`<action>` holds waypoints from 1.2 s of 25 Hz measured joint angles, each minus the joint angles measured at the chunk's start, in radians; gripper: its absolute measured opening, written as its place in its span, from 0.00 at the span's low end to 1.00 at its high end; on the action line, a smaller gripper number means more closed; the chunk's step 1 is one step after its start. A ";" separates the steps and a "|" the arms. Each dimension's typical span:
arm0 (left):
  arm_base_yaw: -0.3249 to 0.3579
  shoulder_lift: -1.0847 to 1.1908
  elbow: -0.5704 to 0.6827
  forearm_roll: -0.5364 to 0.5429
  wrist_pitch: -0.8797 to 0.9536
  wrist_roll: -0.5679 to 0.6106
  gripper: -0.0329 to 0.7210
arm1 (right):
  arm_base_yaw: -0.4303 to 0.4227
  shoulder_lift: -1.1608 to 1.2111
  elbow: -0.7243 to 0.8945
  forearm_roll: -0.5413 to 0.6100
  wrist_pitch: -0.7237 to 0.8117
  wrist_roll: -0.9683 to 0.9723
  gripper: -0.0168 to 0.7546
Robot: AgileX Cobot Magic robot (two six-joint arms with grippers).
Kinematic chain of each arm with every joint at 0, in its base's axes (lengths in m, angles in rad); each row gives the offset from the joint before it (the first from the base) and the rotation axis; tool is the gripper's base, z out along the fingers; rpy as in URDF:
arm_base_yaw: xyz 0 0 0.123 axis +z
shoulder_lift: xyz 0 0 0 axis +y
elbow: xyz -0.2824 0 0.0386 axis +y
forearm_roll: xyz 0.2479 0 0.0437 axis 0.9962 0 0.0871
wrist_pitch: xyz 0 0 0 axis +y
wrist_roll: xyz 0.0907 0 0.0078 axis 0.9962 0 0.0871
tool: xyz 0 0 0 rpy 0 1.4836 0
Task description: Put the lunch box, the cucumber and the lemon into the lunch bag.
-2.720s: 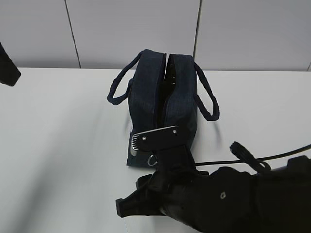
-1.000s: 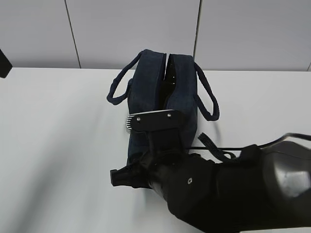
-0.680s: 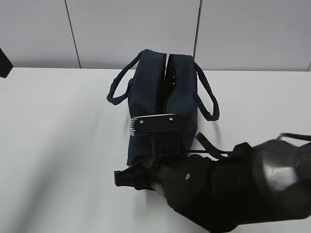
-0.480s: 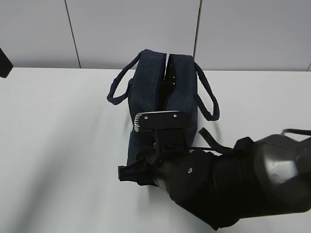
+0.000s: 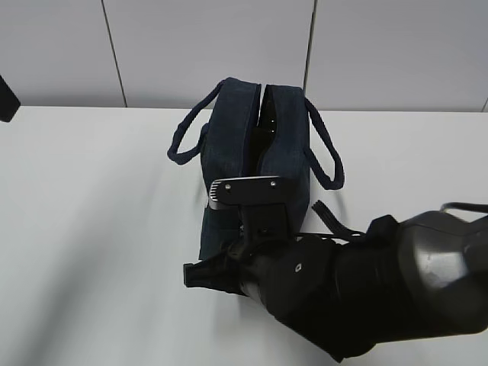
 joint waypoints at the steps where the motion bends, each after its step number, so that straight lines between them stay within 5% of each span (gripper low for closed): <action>1: 0.000 0.000 0.000 0.000 0.000 0.000 0.41 | 0.000 0.000 0.000 0.000 0.006 0.000 0.25; 9: 0.000 0.000 0.000 -0.001 0.000 0.000 0.41 | -0.002 -0.020 0.000 0.121 0.019 -0.170 0.02; 15: 0.000 0.000 0.000 -0.001 -0.002 0.000 0.41 | -0.002 -0.076 0.000 0.221 0.005 -0.339 0.02; 30: 0.000 0.000 0.000 -0.008 -0.004 0.002 0.40 | -0.002 -0.152 0.000 0.259 -0.012 -0.437 0.02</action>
